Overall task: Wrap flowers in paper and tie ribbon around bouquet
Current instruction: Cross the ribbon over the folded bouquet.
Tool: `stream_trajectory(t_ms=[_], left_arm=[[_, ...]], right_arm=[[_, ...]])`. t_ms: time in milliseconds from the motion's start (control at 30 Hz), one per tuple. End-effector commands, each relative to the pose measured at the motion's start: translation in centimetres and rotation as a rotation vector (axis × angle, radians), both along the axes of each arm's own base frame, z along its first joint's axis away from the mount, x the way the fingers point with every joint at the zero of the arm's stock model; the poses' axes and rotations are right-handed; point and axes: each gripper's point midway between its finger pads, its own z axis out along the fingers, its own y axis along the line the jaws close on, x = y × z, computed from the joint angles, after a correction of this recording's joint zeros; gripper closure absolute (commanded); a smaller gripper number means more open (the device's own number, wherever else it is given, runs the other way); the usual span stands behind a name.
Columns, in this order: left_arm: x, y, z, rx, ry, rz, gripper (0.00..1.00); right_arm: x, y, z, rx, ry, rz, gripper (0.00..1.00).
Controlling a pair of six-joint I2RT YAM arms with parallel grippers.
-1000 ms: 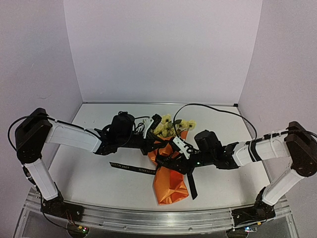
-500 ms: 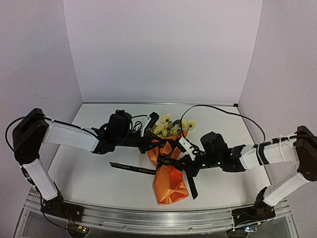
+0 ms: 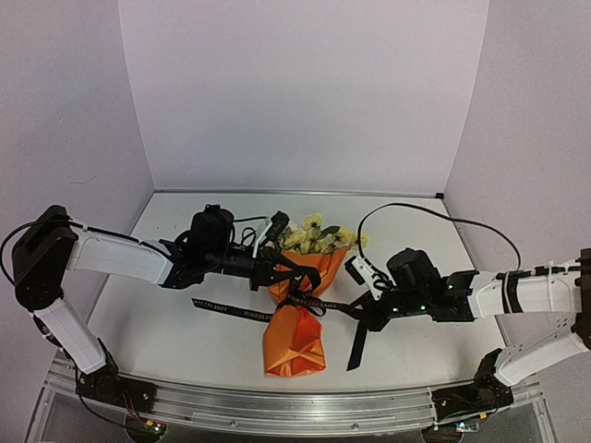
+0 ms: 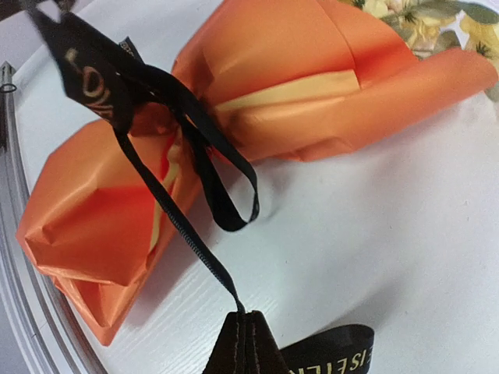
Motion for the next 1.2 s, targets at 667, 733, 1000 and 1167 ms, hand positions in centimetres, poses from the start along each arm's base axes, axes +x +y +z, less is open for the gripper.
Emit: stream_trajectory(t_ms=[667,733,1000,1167], left_arm=[[-6.9,0.6,-1.6,0.151,-0.371,-0.146,0.95],[-6.7,0.6,-1.2,0.137,-0.362,-0.125,0.92],[-6.0,2.1,0.1,0.081,-0.356,-0.006,0.71],[-5.8,3.6,0.3,0.069,-0.326,0.07,0.67]], right_arm=[[0.5,5.3,1.0,0.081,0.3,-0.219,1.0],[0.0,5.3,1.0,0.079,0.306,-0.21,1.0],[-3.1,6.4,1.6,0.035,0.304,-0.071,1.0],[-3.1,6.6,1.7,-0.049,0.259,-0.041,1.0]])
